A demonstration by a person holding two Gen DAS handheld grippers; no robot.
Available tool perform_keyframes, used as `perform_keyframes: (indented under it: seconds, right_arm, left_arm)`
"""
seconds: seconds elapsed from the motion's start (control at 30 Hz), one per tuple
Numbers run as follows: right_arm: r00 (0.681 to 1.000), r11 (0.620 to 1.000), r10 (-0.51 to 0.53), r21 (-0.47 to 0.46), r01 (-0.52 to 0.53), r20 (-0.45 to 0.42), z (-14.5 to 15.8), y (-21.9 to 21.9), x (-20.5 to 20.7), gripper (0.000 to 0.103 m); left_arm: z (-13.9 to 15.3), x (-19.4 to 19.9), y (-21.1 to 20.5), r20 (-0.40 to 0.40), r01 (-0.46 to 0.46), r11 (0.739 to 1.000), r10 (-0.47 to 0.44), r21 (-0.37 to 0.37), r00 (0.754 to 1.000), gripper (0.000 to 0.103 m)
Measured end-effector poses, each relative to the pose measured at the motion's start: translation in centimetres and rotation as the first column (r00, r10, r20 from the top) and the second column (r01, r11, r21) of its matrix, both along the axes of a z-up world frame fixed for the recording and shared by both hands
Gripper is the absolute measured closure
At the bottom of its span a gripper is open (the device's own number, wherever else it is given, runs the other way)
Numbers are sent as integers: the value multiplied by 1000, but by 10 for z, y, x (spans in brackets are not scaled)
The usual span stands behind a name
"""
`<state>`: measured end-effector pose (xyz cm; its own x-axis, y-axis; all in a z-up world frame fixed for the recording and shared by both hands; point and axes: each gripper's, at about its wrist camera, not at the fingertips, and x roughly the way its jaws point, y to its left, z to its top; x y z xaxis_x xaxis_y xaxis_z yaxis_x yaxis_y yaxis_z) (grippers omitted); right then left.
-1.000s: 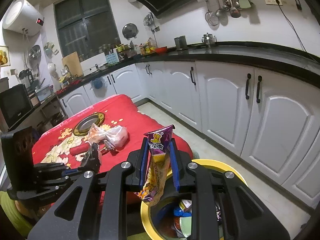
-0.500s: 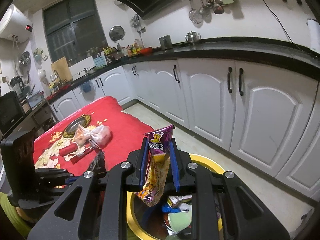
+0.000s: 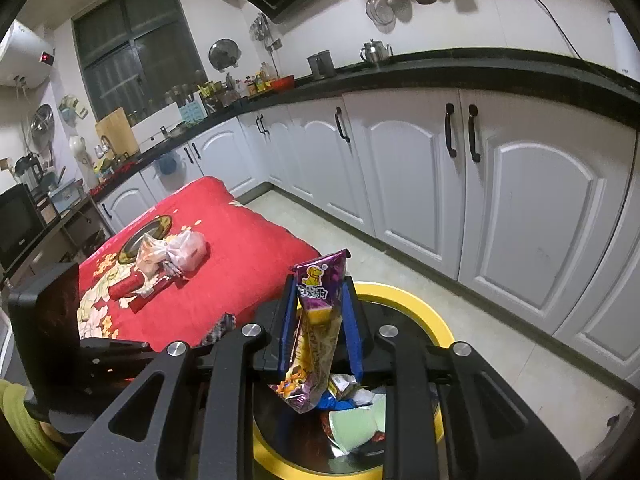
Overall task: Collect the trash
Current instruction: 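Open both tools to drop the green-pea bag and purple packet into the bin, then move both open tools back over the table toward the red wrappers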
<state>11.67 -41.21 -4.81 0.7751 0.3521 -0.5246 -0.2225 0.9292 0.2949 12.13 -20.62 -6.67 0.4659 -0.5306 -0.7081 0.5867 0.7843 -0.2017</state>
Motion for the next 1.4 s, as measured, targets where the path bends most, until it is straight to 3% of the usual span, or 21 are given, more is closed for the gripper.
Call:
perform_keyframes:
  seconds: [0.13, 0.23, 0.37, 0.5, 0.57, 0.63, 1.03, 1.4]
  right_arm:
    - [1000, 1000, 1, 9, -1, -19, -6, -2, 2, 79]
    - [1000, 1000, -8, 17, 8, -23, -8, -5, 2, 65]
    - [999, 999, -29, 33, 30, -24, -10, -13, 1, 61]
    - [999, 998, -44, 42, 45, -22, -10, -18, 1, 60]
    - [999, 998, -49, 43, 50, -19, -11, -19, -1, 54]
    - [999, 998, -53, 42, 53, -11, -9, -18, -2, 51]
    - [997, 999, -48, 2, 48, 59, 5, -5, -11, 41]
    - [996, 999, 18, -30, -15, 93, 18, 26, -15, 40]
  left_arm:
    - [-5, 2, -7, -12, 12, 1000, -12, 10, 1000, 91]
    - [-8, 3, -11, -11, 13, 1000, -13, 18, 1000, 83]
    - [-12, 4, -12, -8, -2, 999, 2, 40, 1000, 72]
    - [-11, 5, -4, 0, -40, 999, 41, 33, 999, 40]
    - [-10, 6, 0, 6, -60, 998, 59, 26, 998, 34]
    - [-7, 6, 5, 19, -86, 996, 85, 22, 996, 15]
    - [24, -2, 33, 139, -205, 979, 205, -13, 969, 11]
    - [49, -11, 66, 215, -285, 957, 290, -55, 933, 11]
